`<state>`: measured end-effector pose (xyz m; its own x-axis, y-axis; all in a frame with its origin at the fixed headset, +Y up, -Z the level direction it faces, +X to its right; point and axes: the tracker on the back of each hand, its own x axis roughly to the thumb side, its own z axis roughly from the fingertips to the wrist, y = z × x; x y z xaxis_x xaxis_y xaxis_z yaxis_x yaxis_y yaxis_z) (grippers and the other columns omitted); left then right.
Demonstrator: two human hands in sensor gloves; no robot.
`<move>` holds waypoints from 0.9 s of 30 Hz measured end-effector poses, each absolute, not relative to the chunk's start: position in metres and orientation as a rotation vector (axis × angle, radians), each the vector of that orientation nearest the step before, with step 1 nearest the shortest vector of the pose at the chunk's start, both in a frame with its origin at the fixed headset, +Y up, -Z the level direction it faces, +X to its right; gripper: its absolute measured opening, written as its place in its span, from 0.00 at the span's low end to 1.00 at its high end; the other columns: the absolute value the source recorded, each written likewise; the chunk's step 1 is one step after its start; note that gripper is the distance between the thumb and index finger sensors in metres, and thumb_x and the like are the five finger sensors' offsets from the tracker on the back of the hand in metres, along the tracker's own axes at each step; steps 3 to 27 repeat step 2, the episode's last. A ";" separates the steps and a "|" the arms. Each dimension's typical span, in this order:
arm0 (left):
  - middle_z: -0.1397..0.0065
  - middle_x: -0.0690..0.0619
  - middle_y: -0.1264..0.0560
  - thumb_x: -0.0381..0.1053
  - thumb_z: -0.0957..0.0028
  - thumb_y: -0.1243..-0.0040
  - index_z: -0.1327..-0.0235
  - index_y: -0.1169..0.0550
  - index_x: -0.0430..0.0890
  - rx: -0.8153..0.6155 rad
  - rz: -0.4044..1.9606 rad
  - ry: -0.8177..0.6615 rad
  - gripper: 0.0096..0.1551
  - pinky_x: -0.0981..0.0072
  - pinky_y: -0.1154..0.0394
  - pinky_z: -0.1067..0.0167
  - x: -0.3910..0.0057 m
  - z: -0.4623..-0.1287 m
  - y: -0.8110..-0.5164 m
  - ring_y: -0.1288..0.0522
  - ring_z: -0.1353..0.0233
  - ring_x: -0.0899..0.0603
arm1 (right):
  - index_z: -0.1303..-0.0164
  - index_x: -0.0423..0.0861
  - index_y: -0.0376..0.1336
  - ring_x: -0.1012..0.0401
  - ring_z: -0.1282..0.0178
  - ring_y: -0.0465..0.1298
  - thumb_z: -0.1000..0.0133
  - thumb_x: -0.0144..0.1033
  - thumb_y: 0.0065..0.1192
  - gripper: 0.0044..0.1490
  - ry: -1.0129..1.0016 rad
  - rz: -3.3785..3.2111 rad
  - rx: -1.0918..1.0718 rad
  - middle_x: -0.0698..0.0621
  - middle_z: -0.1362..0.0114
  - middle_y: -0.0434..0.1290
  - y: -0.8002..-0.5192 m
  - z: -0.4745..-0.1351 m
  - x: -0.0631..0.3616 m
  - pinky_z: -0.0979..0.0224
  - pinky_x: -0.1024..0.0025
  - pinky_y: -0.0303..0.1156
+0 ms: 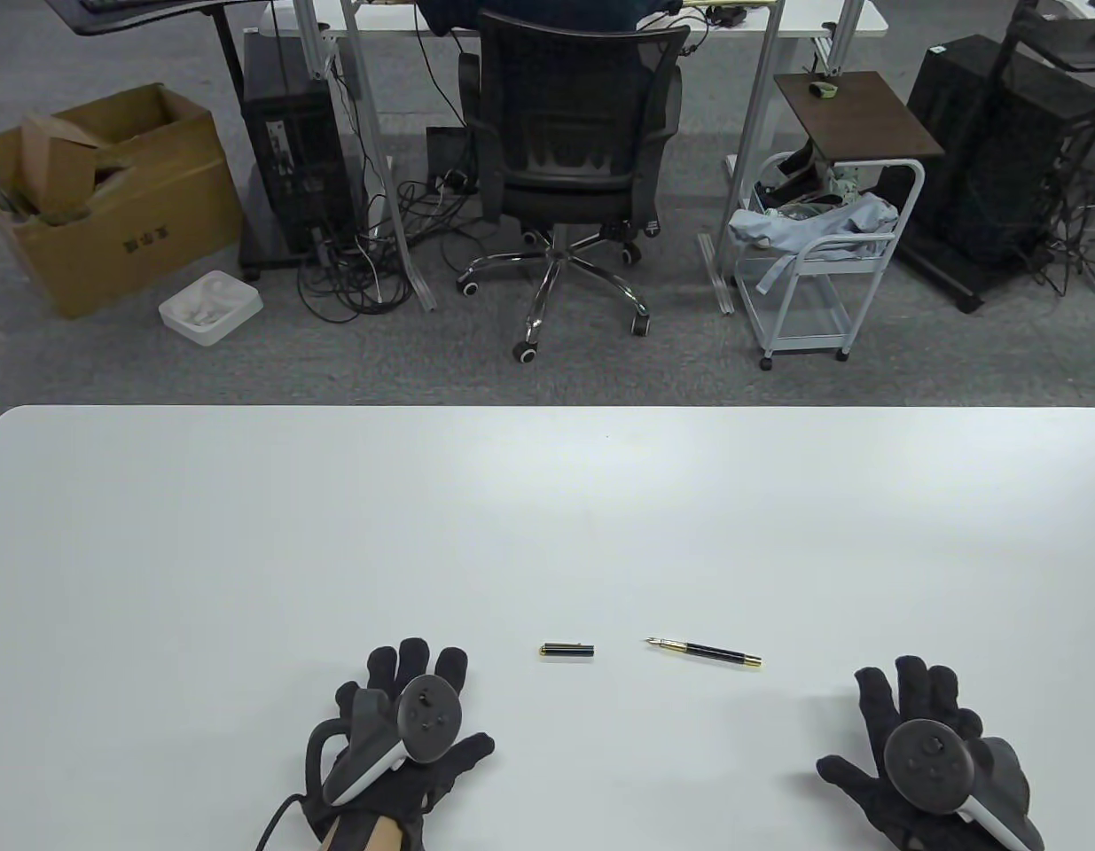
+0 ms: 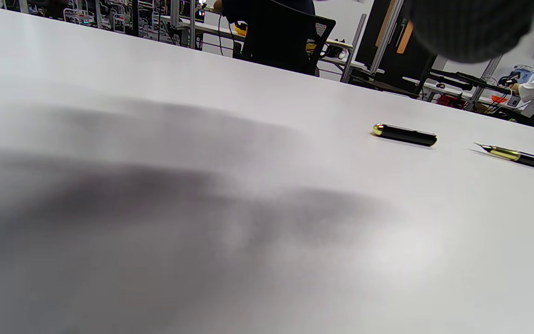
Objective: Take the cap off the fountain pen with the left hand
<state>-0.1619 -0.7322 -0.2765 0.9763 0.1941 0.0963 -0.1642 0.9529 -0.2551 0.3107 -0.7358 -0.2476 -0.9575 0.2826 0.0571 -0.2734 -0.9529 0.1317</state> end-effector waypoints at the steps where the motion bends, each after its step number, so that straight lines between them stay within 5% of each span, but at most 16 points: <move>1: 0.13 0.40 0.54 0.70 0.56 0.43 0.18 0.48 0.54 -0.249 0.183 -0.120 0.55 0.18 0.55 0.31 -0.162 -0.276 -0.732 0.56 0.15 0.26 | 0.22 0.44 0.29 0.33 0.24 0.24 0.49 0.61 0.53 0.61 0.179 2.848 0.110 0.33 0.21 0.22 -0.736 -0.248 0.311 0.28 0.25 0.32; 27: 0.13 0.40 0.54 0.70 0.56 0.43 0.18 0.48 0.54 -0.251 0.185 -0.118 0.55 0.18 0.55 0.31 -0.162 -0.276 -0.733 0.56 0.15 0.26 | 0.22 0.44 0.29 0.33 0.24 0.24 0.49 0.61 0.53 0.61 0.181 2.846 0.112 0.33 0.21 0.22 -0.735 -0.248 0.311 0.28 0.25 0.32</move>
